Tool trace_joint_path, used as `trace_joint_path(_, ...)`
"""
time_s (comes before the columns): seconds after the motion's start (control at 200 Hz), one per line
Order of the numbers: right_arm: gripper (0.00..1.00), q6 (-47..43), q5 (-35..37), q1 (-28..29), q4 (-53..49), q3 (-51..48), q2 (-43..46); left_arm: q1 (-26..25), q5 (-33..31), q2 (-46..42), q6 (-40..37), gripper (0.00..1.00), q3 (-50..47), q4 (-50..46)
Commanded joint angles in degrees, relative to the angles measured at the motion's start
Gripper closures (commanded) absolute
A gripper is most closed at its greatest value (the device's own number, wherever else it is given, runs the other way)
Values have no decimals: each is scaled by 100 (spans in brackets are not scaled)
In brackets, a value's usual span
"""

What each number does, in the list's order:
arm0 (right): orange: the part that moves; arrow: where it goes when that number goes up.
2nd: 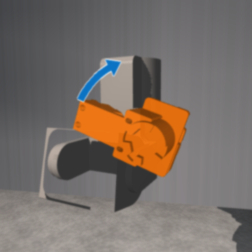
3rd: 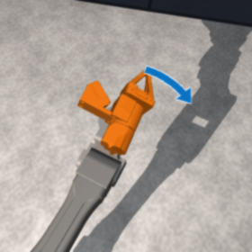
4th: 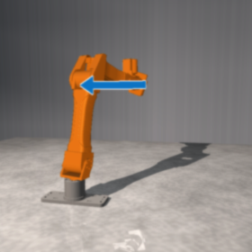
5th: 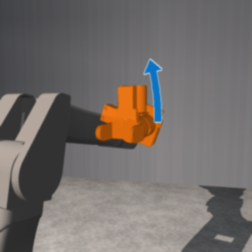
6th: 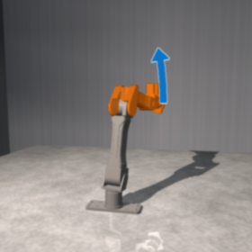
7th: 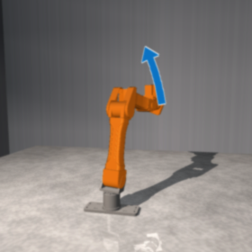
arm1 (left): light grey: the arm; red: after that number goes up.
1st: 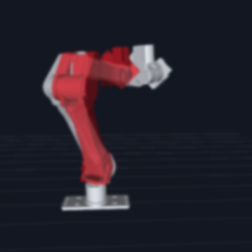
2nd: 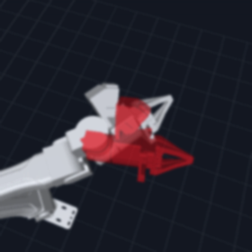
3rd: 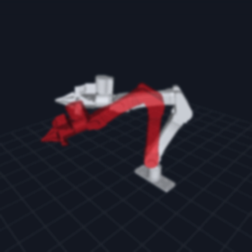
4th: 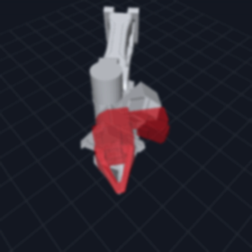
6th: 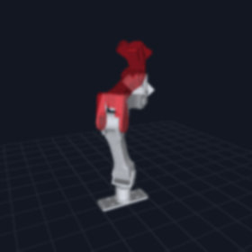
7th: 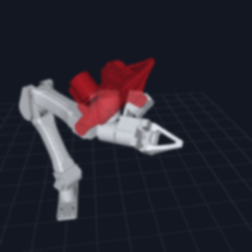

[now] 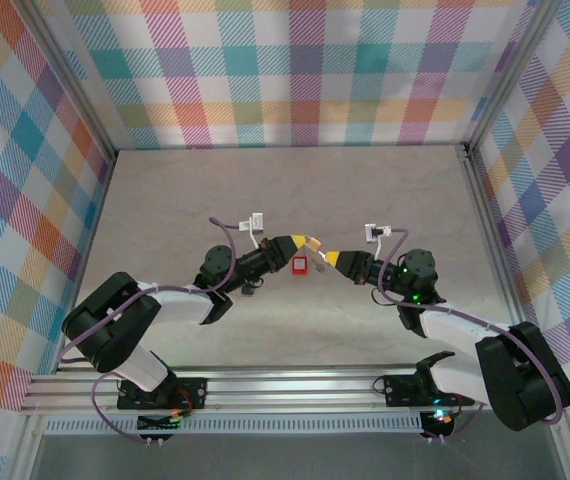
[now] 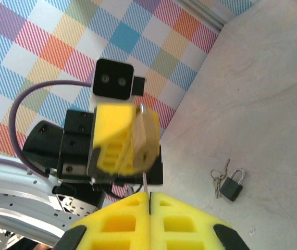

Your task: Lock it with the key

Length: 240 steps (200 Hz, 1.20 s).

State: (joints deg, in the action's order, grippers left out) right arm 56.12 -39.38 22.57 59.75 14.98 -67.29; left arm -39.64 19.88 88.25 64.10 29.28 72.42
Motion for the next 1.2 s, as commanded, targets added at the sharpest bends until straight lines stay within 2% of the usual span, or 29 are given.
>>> trace_joint_path(0.0, 100, 185, -64, 27, 770, -229, -168, 79, -499, -246, 28, 100, -36, 457)
trace_joint_path(0.22, 100, 486, -165, 0, 1601, -325, -787, 105, -501, -214, 51, 100, 34, 453)
trace_joint_path(0.36, 100, 432, -209, -195, 1236, -295, -562, 171, -353, -80, 41, 100, 67, 386)
trace_joint_path(0.485, 100, 3, 30, -394, -157, -223, 313, 211, -26, 239, 46, 100, 212, 268)
trace_joint_path(0.63, 100, -927, 905, -505, -2969, 68, 2010, 211, 324, 575, -96, 100, 561, -298)
trace_joint_path(0.775, 100, -1447, 1503, -598, -4695, 313, 3304, 139, 509, 664, -577, 100, 1022, -1399)
trace_joint_path(0.995, 100, -1745, 1942, -766, -6030, 497, 4116, -225, 537, 950, -1575, 100, 2127, -3676)
trace_joint_path(1.195, 100, -1767, 2065, -867, -6424, 489, 4452, -419, 685, 1800, -1703, 100, 3039, -4649)
